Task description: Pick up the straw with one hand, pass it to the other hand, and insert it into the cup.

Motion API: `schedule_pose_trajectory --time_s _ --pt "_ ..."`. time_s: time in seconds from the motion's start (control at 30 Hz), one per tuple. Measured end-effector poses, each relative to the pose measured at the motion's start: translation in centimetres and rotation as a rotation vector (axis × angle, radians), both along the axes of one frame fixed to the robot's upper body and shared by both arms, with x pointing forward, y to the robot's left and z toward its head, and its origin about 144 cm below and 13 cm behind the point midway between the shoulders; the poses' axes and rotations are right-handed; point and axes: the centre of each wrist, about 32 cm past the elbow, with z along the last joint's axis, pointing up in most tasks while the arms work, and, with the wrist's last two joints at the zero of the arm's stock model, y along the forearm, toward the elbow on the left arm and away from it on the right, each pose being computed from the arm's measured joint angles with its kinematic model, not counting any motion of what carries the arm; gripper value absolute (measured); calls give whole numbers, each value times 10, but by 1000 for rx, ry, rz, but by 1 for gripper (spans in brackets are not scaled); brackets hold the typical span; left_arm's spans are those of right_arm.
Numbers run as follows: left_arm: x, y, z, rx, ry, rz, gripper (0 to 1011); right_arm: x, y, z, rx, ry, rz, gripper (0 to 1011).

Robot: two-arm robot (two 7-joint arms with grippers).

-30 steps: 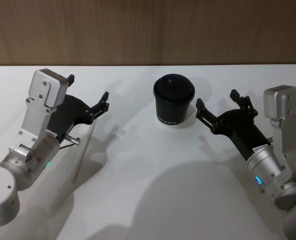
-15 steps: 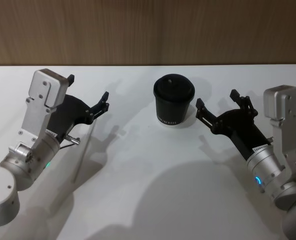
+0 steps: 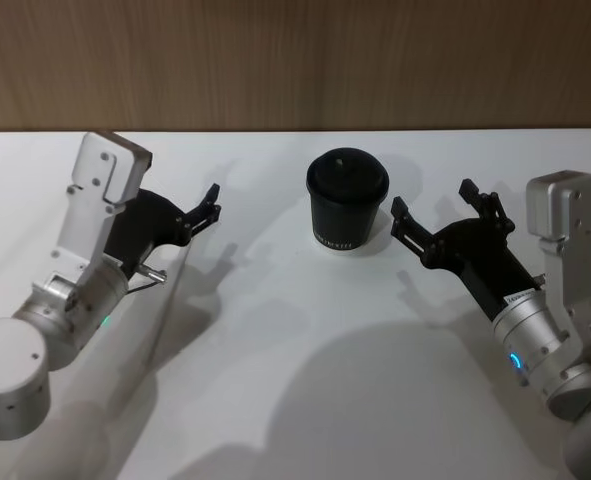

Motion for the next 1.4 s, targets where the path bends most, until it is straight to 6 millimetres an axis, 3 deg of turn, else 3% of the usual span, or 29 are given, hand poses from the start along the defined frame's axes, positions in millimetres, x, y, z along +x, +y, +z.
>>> schedule_pose_trajectory --time_s 0.77,1.07,1.4 --pt "-6 -60 3 -36 202 155 1003 0 0 0 0 0 0 1001" --pt "-10 -65 6 -50 220 196 1003 0 0 0 0 0 0 1001" --pt "-14 -57 13 -62 210 220 1002 0 0 0 0 0 0 1001"
